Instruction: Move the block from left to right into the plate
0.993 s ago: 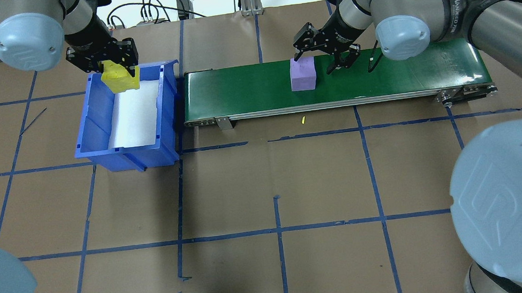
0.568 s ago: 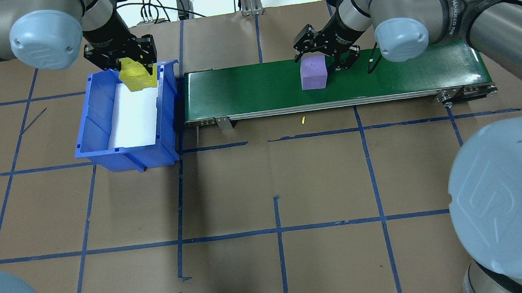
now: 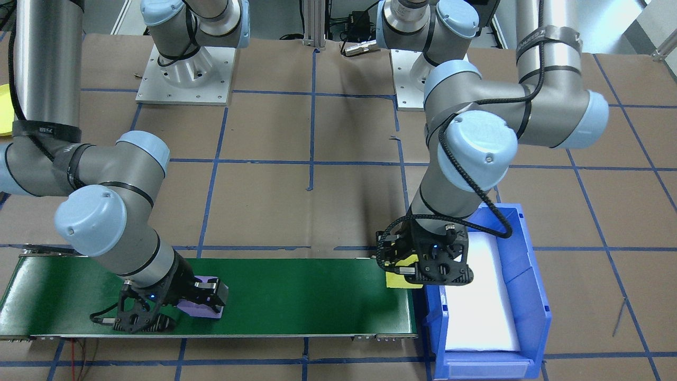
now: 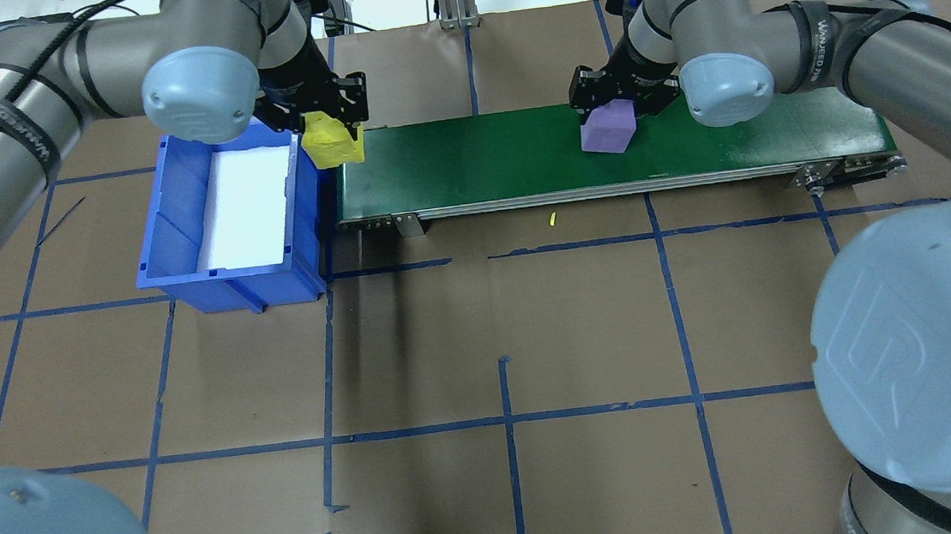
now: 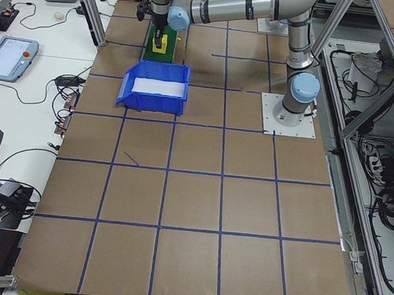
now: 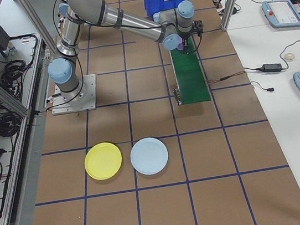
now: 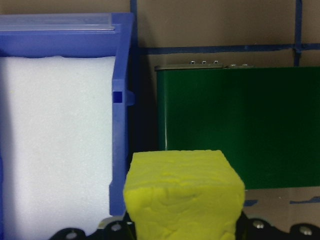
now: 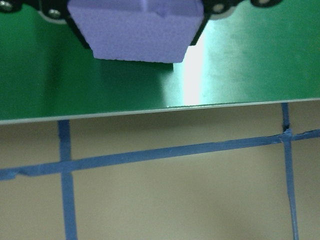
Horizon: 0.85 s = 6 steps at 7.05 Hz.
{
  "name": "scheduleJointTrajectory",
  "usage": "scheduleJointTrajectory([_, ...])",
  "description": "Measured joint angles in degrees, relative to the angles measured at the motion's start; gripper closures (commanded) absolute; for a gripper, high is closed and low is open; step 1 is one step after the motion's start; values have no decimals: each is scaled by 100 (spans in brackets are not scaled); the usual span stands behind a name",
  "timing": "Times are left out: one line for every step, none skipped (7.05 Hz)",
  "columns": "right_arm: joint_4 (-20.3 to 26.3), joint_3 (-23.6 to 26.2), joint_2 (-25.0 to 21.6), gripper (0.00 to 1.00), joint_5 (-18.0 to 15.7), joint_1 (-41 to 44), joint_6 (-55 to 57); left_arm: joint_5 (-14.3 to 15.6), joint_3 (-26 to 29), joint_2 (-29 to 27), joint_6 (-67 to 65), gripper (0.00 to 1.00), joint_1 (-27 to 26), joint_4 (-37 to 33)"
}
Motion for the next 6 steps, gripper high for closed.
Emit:
scheduleJointTrajectory([-10, -48, -153, 62, -592, -81, -870, 3, 8, -209, -87, 58, -95, 292])
scheduleJointTrajectory([64, 14, -438, 61, -1169, -288, -1921, 10, 8, -377, -122, 47, -131, 515])
scheduleJointTrajectory([181, 174, -779, 61, -1532, -636, -2884, 12, -7, -490, -141, 23, -142, 634])
scheduleJointTrajectory([306, 419, -1113, 61, -1703, -1189, -3788, 10, -49, -558, -139, 13, -146, 704])
scheduleJointTrajectory([413, 711, -1339, 61, -1772, -1962, -4748, 7, -101, -589, -127, 4, -148, 764])
scheduleJointTrajectory([442, 965, -1425, 62, -1795, -2792, -5663, 13, -103, -547, -109, 0, -148, 801])
